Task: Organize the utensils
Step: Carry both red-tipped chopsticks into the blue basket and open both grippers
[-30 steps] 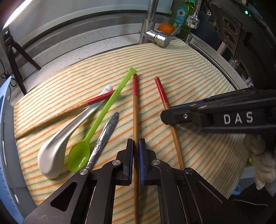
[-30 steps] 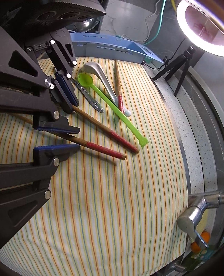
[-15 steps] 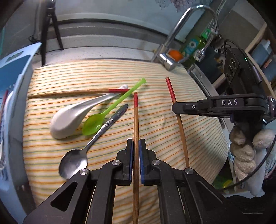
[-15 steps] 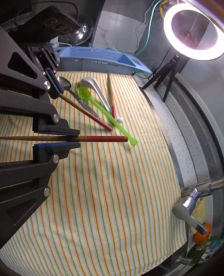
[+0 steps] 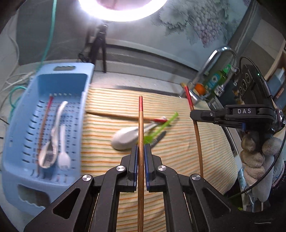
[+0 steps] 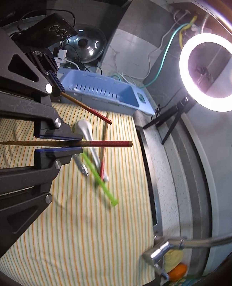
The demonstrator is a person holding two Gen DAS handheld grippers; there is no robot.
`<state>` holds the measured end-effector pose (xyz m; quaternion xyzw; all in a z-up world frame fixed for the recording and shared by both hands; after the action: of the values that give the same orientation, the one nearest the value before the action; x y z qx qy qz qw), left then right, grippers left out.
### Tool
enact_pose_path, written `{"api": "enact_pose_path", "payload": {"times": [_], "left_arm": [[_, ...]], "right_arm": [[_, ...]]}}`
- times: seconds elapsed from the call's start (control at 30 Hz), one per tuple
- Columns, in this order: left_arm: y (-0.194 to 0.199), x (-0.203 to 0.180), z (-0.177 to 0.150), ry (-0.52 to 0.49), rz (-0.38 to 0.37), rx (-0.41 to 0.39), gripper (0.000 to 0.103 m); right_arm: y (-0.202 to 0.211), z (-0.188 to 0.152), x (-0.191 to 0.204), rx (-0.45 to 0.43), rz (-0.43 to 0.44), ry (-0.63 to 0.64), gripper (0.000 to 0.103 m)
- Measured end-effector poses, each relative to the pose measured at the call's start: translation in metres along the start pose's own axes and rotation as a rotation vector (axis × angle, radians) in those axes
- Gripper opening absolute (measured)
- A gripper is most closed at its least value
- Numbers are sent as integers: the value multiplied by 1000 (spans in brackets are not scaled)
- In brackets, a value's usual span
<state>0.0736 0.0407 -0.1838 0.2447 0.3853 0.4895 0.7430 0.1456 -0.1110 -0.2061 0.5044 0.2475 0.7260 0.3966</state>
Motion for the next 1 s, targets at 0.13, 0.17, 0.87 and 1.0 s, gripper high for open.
{"api": "enact_pose_path", "payload": {"times": [0.13,0.17,0.87,1.0], "left_arm": [[17,30,7,29,51,-33,5],[21,38,9,36,65,-40,5],[30,148,27,138,219,-63,5],[25,154,29,153,216,-59,5]], "right_arm": [[-12,8,30,9,26,41,6],[-16,10,38,12,34,51,6],[-113,48,148,68,120,114,6],[-126,57,155,78,130,100,7]]}}
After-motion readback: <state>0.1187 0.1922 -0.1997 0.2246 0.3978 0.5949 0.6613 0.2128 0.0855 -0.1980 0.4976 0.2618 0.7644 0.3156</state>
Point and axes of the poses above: each gripper's, at about its wrist camera, not at the fingertips, and y roughly against the way its jaws point, x to its left, z to its top, the point moved 8 cm from there along -y, roughly the way its jaws point
